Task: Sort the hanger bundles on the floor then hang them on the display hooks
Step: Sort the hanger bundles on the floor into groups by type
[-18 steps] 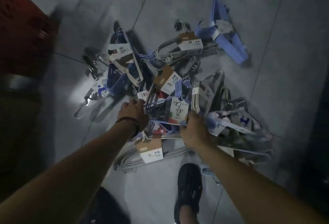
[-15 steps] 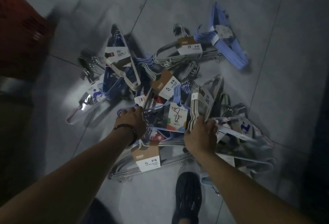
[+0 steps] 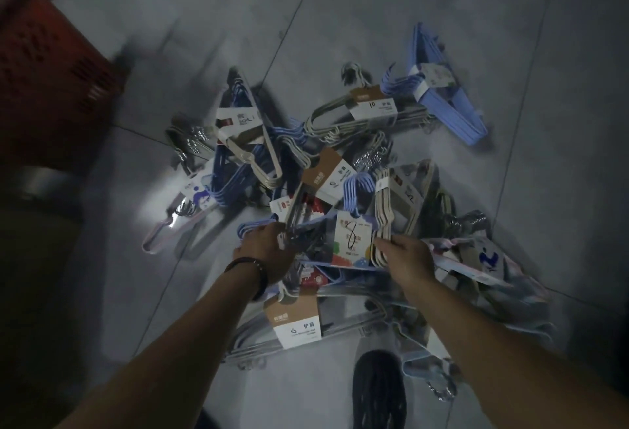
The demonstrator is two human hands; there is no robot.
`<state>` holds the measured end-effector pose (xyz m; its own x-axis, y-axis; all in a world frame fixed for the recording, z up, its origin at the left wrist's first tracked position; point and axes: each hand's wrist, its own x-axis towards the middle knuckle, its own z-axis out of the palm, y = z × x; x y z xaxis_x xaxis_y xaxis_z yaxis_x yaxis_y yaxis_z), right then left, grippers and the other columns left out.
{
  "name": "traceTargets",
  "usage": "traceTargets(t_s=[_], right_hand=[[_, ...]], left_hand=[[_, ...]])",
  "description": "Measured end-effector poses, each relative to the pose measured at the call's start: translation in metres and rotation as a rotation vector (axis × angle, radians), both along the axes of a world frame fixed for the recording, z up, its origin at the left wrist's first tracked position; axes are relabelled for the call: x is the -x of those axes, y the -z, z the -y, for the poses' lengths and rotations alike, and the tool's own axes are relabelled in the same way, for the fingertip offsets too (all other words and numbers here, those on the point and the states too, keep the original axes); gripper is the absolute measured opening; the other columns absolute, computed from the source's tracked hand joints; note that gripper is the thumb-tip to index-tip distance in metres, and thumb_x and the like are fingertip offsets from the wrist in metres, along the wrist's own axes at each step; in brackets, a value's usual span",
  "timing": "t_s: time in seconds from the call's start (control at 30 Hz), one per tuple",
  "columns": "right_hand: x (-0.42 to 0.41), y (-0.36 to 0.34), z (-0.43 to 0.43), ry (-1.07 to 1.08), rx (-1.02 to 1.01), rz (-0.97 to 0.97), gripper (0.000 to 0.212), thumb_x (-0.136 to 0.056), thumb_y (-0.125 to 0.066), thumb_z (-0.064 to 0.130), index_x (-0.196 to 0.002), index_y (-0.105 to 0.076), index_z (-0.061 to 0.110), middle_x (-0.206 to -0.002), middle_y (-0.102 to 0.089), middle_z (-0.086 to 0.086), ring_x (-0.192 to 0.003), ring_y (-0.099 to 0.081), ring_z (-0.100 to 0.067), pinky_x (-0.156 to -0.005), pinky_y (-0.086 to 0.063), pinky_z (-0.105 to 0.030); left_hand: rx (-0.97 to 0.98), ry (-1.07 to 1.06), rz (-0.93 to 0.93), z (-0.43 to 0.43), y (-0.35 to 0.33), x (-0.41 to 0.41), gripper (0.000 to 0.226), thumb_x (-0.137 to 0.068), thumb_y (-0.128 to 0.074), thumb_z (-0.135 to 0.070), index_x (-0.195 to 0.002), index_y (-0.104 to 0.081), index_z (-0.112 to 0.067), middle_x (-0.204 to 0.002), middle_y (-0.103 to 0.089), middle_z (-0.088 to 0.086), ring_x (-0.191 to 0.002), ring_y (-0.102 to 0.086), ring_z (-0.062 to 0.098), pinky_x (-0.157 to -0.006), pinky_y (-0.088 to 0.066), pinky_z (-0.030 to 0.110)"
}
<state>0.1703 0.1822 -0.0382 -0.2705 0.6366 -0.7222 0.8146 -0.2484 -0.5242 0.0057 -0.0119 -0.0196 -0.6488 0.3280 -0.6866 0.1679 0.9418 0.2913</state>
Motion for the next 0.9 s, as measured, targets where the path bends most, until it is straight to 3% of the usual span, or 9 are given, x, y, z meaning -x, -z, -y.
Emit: traceTargets(t_s=[0.07,0.23,0.33,0.4,0.47,0.57,0.67,0.8,0.9], right_hand=[[0.006,-0.016,-0.001,0.064,0.02,-0.068,0.017,-0.095,-0.072,0.025,-0.082,-0.076,0.016,-0.087,-0.079,-0.001,-0.08,-0.073,-0.02,-0.069,-0.063,-0.038],[0.017,-0.079,0.003,0.186,0.08,-0.208,0.028,-0.1,-0.067,0.032,-0.084,-0.073,0.01,-0.06,-0.068,0.001,-0.053,-0.063,-0.013,-0.043,-0.048,-0.024],[0.019,-0.112,0.015,0.15,0.026,-0.252,0.025,-0.097,-0.07,0.03,-0.078,-0.076,0.015,-0.076,-0.078,-0.006,-0.067,-0.076,-0.019,-0.06,-0.063,-0.036],[0.021,-0.126,0.029,0.02,-0.116,-0.242,0.027,-0.097,-0.071,0.026,-0.072,-0.073,0.013,-0.073,-0.076,-0.004,-0.062,-0.073,-0.011,-0.051,-0.057,-0.023],[0.028,-0.142,0.047,-0.082,-0.29,-0.234,0.03,-0.094,-0.074,0.024,-0.068,-0.066,0.013,-0.076,-0.069,-0.007,-0.059,-0.065,-0.009,-0.044,-0.044,-0.01],[0.032,-0.15,0.08,-0.196,-0.454,-0.237,0.031,-0.089,-0.077,0.032,-0.067,-0.064,0.015,-0.088,-0.055,-0.005,-0.067,-0.056,-0.005,-0.057,-0.043,-0.011],[0.025,-0.146,0.105,-0.365,-0.503,-0.327,0.034,-0.086,-0.072,0.048,-0.067,-0.056,0.025,-0.087,-0.047,0.002,-0.069,-0.052,-0.004,-0.061,-0.037,-0.013],[0.02,-0.142,0.112,-0.566,-0.415,-0.385,0.031,-0.083,-0.072,0.061,-0.081,-0.058,0.033,-0.094,-0.045,0.01,-0.081,-0.057,-0.002,-0.067,-0.044,-0.007],[0.028,-0.14,0.115,-0.637,-0.358,-0.385,0.04,-0.081,-0.071,0.065,-0.089,-0.07,0.026,-0.096,-0.051,0.011,-0.083,-0.06,-0.005,-0.071,-0.056,-0.027]], left_hand=[[-0.123,-0.149,0.027,0.011,-0.012,-0.001,0.039,-0.097,-0.064,-0.033,-0.135,-0.063,-0.024,-0.136,-0.065,0.004,-0.117,-0.064,0.026,-0.1,-0.054,0.041],[-0.239,-0.249,-0.012,0.017,-0.038,-0.018,0.042,-0.09,-0.06,-0.046,-0.129,-0.063,-0.032,-0.133,-0.066,-0.005,-0.115,-0.064,0.02,-0.098,-0.055,0.044],[-0.446,-0.579,0.346,-0.001,-0.067,-0.016,0.034,-0.102,-0.062,-0.032,-0.132,-0.06,-0.017,-0.124,-0.072,0.006,-0.107,-0.07,0.024,-0.092,-0.054,0.036],[-0.578,-0.891,0.692,-0.011,-0.087,-0.011,0.03,-0.103,-0.059,-0.03,-0.125,-0.062,-0.01,-0.113,-0.075,0.012,-0.101,-0.073,0.032,-0.089,-0.054,0.041],[-0.621,-0.988,0.831,-0.017,-0.095,-0.006,0.03,-0.102,-0.059,-0.034,-0.116,-0.065,-0.007,-0.104,-0.073,0.012,-0.098,-0.071,0.031,-0.089,-0.054,0.042],[-0.642,-1.008,0.942,-0.025,-0.097,-0.009,0.049,-0.093,-0.069,-0.052,-0.111,-0.069,-0.007,-0.11,-0.069,0.015,-0.103,-0.067,0.033,-0.107,-0.05,0.05],[-0.736,-1.104,0.96,-0.027,-0.101,-0.008,0.079,-0.066,-0.091,-0.054,-0.118,-0.07,0.002,-0.119,-0.066,0.018,-0.102,-0.061,0.038,-0.105,-0.046,0.059],[-0.88,-1.166,0.876,-0.01,-0.11,-0.007,0.03,-0.101,-0.063,-0.015,-0.123,-0.059,0.005,-0.098,-0.071,0.017,-0.101,-0.065,0.035,-0.103,-0.049,0.06],[-0.945,-1.107,0.78,0.013,-0.112,-0.001,0.026,-0.106,-0.054,-0.007,-0.128,-0.057,0.005,-0.096,-0.073,0.016,-0.098,-0.069,0.033,-0.1,-0.052,0.059]])
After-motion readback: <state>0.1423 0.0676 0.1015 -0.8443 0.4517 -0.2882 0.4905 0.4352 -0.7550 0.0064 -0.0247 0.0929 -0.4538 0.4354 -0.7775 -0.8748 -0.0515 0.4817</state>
